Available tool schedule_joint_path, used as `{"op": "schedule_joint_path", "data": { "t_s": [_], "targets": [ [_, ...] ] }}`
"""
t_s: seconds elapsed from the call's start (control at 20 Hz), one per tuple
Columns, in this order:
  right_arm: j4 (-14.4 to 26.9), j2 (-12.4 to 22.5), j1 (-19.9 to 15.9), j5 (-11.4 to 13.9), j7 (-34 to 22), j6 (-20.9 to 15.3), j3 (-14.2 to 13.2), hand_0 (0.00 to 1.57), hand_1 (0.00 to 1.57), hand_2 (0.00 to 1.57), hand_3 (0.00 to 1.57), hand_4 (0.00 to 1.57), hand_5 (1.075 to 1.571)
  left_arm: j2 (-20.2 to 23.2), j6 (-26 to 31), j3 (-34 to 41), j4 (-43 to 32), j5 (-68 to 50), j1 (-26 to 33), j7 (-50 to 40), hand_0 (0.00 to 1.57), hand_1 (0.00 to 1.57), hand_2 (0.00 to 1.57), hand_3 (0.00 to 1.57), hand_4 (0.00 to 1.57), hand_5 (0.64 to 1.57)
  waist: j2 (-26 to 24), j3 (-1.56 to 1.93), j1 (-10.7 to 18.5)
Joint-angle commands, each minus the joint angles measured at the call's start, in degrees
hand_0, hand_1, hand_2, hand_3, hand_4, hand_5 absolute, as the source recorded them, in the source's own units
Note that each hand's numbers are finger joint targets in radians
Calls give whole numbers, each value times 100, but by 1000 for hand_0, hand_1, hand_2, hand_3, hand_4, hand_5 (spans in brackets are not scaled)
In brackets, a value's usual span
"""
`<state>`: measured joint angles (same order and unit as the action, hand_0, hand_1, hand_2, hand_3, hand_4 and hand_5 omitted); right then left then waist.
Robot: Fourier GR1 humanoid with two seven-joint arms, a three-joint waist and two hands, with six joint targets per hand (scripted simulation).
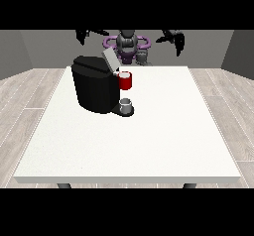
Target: Insert the coffee pod into the coffee machine and close the lid
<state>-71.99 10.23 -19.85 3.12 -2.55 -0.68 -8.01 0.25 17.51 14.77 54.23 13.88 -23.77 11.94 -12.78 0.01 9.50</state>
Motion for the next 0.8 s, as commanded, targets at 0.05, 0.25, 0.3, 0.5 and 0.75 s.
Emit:
{"op": "schedule_joint_path", "data": {
  "t_s": [0.05, 0.25, 0.3, 0.5, 0.75],
  "targets": [
    [264, 31, -465, -270, -71, 97, -201, 0, 0, 0, 0, 0, 1571, -23, -126, -377, 757, -277, 357, 4, 0, 0, 0, 0, 361, 1571, 453, 1, 100],
    [367, -152, -586, -567, -307, 135, -259, 0, 0, 0, 0, 92, 1571, -18, -43, -282, 1058, -271, 410, -234, 0, 0, 0, 0, 323, 1571, 639, 1, 75],
    [264, -20, -971, -734, -858, 207, -331, 0, 0, 0, 0, 129, 1571, 240, 8, -144, 1038, -325, 340, -259, 0, 0, 0, 0, 282, 1571, 662, -1, -41],
    [794, 42, -1147, -725, -451, 132, -454, 0, 0, 0, 0, 149, 1571, -22, -295, -676, 1700, -532, 603, -480, 0, 0, 0, 0, 371, 1571, 961, 0, 145],
    [743, -98, -1226, -613, -573, 211, -79, 0, 0, 0, 0, 0, 1571, 351, 54, -371, 2149, -773, 905, -517, 0, 0, 0, 0, 360, 1571, 1010, -1, -116]
  ]
}}
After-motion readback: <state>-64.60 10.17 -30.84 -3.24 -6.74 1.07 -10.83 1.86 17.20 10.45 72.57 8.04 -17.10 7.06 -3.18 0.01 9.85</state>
